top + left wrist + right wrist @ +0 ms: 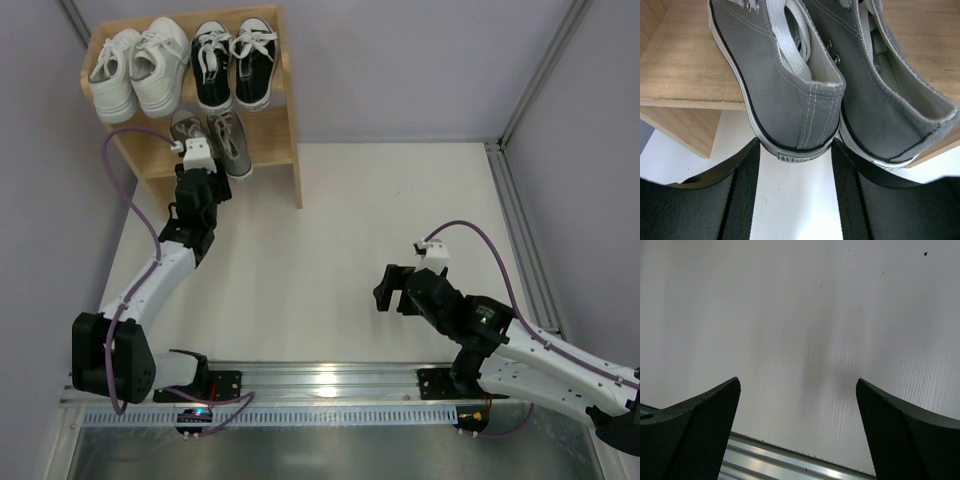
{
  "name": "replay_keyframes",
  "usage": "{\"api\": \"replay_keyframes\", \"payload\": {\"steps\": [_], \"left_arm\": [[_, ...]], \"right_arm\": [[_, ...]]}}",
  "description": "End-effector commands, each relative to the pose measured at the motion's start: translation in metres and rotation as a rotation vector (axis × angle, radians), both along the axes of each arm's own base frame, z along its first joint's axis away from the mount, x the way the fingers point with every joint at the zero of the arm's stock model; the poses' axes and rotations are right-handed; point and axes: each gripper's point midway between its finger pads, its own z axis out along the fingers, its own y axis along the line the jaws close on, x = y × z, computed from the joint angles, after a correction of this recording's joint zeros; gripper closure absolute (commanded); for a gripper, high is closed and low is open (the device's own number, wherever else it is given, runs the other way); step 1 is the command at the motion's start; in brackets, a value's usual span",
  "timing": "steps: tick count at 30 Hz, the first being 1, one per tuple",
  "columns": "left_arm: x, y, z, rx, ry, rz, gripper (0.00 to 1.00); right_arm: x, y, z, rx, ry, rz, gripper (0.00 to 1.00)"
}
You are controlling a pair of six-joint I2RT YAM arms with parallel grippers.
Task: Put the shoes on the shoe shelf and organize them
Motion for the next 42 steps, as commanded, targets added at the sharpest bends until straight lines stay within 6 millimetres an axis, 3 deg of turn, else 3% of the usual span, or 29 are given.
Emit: {"api": "replay_keyframes", "payload": {"steps": [1,6,12,19,20,21,22,24,28,32,42], "left_arm": [[-0.006,-0.009,0.044,0.001,-0.118,-0.090,0.73],[-0.023,-0.005,0.041,0.012,-0.111,-0.172,0.74],[-0.035,0.015,0.039,0.033,-0.064,-0.212,0.75],[-0.033,0.018,0.031,0.019,-0.040,-0.201,0.76],[-0.035,0.017,0.035,0.005,-0.056,-0.198,0.73],[-0.034,0.016,0.039,-0.018,-0.079,-0.196,0.35],[-0.035,0.014,0.043,-0.044,-0.095,-0.197,0.23],[-0.036,0.006,0.047,-0.101,-0.104,-0.222,0.17],[-0.034,-0.003,0.047,-0.165,-0.086,-0.216,0.14],[-0.028,0.011,0.049,-0.156,-0.091,-0.098,0.15],[-0.002,0.021,0.068,-0.157,-0.128,0.003,0.18]], "right_arm": [[0.004,0.000,0.006,-0.001,-0.027,-0.006,0.03],[0.004,0.000,0.002,-0.005,-0.027,-0.002,0.03],[0.004,0.003,0.000,0.003,-0.029,0.008,0.03],[0.004,0.002,0.000,0.000,-0.032,0.009,0.03],[0.004,0.000,0.000,0.001,-0.033,0.006,0.03],[0.002,0.000,-0.003,-0.004,-0.029,0.009,0.03],[0.003,0.000,-0.002,0.003,-0.036,0.009,0.03],[0.002,-0.001,-0.004,0.003,-0.035,0.008,0.03],[0.002,0.000,-0.006,0.001,-0.028,0.005,0.03],[0.002,0.000,-0.006,0.003,-0.027,0.007,0.03],[0.004,-0.001,-0.001,-0.004,-0.035,-0.001,0.03]]}}
